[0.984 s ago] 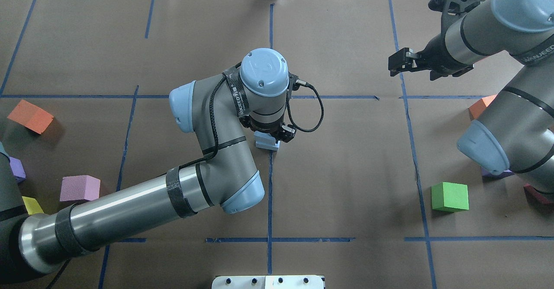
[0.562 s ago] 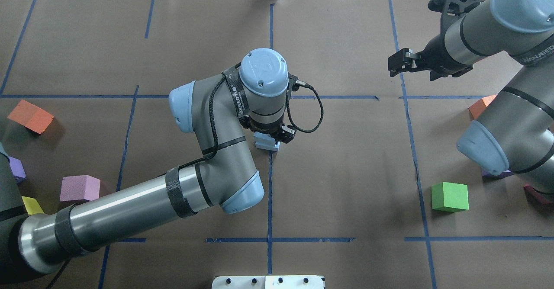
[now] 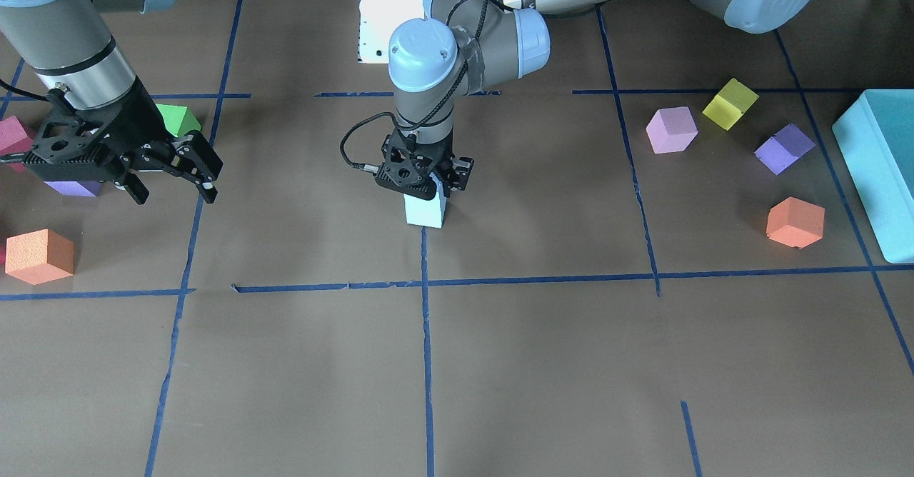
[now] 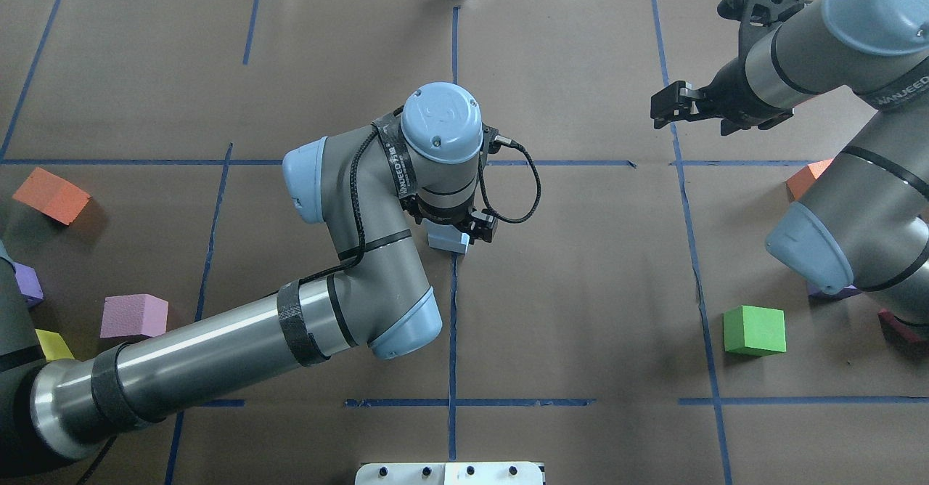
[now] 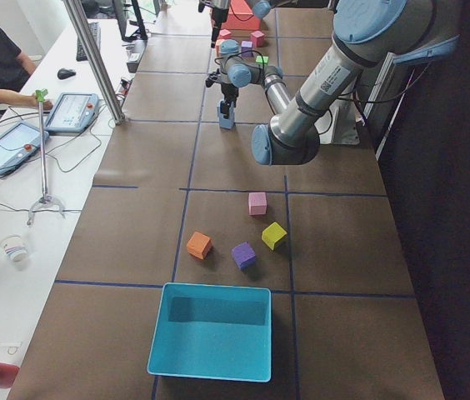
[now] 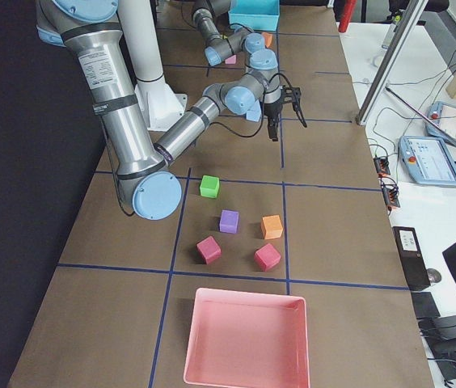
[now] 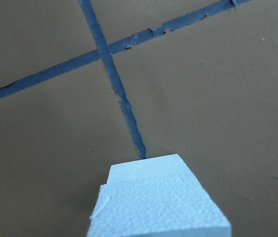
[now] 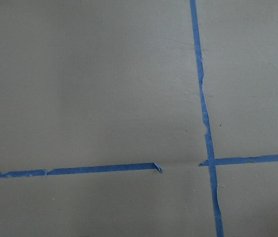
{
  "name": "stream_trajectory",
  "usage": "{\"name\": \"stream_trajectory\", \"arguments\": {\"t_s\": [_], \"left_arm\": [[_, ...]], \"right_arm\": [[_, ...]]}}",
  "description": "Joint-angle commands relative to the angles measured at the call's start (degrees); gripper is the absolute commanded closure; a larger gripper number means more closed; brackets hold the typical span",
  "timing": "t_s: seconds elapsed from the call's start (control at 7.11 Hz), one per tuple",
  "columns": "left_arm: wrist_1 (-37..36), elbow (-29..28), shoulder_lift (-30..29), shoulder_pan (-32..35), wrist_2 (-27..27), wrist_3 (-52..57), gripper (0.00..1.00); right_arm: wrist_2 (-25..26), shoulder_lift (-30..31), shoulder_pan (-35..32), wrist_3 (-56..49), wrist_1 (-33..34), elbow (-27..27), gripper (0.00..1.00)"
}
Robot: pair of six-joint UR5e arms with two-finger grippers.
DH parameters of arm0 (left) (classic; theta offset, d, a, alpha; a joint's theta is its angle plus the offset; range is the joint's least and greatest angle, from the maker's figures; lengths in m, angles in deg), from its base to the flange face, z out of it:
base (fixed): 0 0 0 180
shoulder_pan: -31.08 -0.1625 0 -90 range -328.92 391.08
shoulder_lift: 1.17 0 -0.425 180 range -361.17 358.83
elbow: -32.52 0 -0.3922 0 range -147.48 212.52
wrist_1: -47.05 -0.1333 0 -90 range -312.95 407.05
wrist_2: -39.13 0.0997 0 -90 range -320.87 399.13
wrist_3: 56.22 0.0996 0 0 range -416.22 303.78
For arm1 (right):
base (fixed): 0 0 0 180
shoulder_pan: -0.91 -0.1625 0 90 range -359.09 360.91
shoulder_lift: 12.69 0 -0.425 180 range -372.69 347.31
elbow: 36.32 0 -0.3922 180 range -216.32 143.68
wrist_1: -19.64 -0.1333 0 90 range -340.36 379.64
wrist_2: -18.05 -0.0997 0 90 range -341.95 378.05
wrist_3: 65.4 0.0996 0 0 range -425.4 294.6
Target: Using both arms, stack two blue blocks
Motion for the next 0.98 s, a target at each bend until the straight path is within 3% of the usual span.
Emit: {"name": "stream_trajectory", "arguments": {"t_s": [0.0, 0.28, 0.56, 0.7, 0.84], "left_arm": [[-0.1, 0.7, -0.2, 0.1, 0.0, 0.0, 0.00], [-3.5, 6.2, 0.0, 2.1, -0.1, 0.0, 0.00], [-10.5, 15.7, 0.3, 6.5, 0.1, 0.1, 0.00], [-12.7, 19.3, 2.5, 9.1, -0.1, 0.5, 0.00], [-15.5, 25.7, 8.3, 11.9, -0.3, 5.3, 0.00]], "right_arm": [[0.0, 0.0, 0.0, 0.0, 0.0, 0.0, 0.00], [0.0, 0.0, 0.0, 0.1, 0.0, 0.0, 0.00], [-0.1, 0.0, -0.1, 0.0, 0.0, 0.1, 0.00], [-0.1, 0.1, -0.2, -0.2, 0.0, 0.3, 0.00], [-0.1, 0.9, -0.8, -1.2, 0.0, 0.3, 0.00]]}}
